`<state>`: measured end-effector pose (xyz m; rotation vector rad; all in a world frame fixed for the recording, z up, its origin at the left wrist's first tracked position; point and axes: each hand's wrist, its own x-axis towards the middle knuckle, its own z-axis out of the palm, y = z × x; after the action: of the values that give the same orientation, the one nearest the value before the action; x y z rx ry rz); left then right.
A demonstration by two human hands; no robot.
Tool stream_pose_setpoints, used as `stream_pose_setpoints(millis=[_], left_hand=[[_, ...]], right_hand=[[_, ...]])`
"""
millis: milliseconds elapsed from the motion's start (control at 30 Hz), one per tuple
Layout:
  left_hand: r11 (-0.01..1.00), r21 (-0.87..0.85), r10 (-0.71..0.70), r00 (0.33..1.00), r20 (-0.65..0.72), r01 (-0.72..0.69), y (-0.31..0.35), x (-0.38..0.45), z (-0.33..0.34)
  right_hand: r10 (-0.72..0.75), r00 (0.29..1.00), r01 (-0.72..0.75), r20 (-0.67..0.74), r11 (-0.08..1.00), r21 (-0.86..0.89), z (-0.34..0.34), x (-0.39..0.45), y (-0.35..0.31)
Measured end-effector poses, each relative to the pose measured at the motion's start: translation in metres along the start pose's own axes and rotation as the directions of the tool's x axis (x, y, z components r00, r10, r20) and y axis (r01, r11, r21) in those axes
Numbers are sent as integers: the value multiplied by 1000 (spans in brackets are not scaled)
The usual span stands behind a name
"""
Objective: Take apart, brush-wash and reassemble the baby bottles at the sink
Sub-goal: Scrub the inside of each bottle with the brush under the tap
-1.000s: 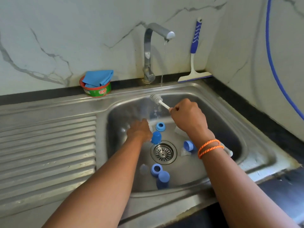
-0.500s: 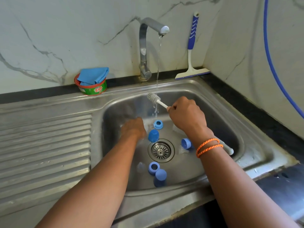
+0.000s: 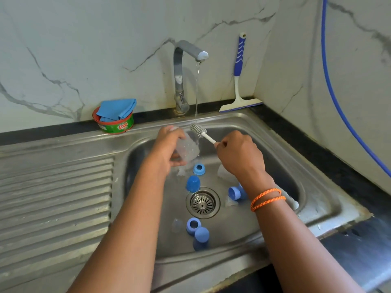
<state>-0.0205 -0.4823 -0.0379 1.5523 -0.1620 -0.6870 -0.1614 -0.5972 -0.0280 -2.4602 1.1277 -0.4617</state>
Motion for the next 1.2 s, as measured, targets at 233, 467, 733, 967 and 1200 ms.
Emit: stream_pose_setpoints(millis=[233, 467, 733, 967, 1200], left_hand=[[665, -724, -123, 982, 140, 186, -10, -7, 36], [329, -934, -155, 983, 94, 141, -5, 3, 39], [442, -883, -157, 983, 100, 160, -7, 17, 42], [459, -873, -153, 983, 103, 163, -6, 14, 38], [567, -794, -157, 975, 157, 219, -8, 10, 45]], right_hand=[[20, 999, -12, -45, 983, 185, -19, 6, 18], [-175, 976, 203, -126, 941, 272, -20, 7, 17], [-279, 956, 286, -87, 954, 88, -11, 8, 17], [-265, 963, 268, -46, 957, 108, -18, 14, 33], [-317, 940, 330, -129, 940, 89, -14, 16, 21]])
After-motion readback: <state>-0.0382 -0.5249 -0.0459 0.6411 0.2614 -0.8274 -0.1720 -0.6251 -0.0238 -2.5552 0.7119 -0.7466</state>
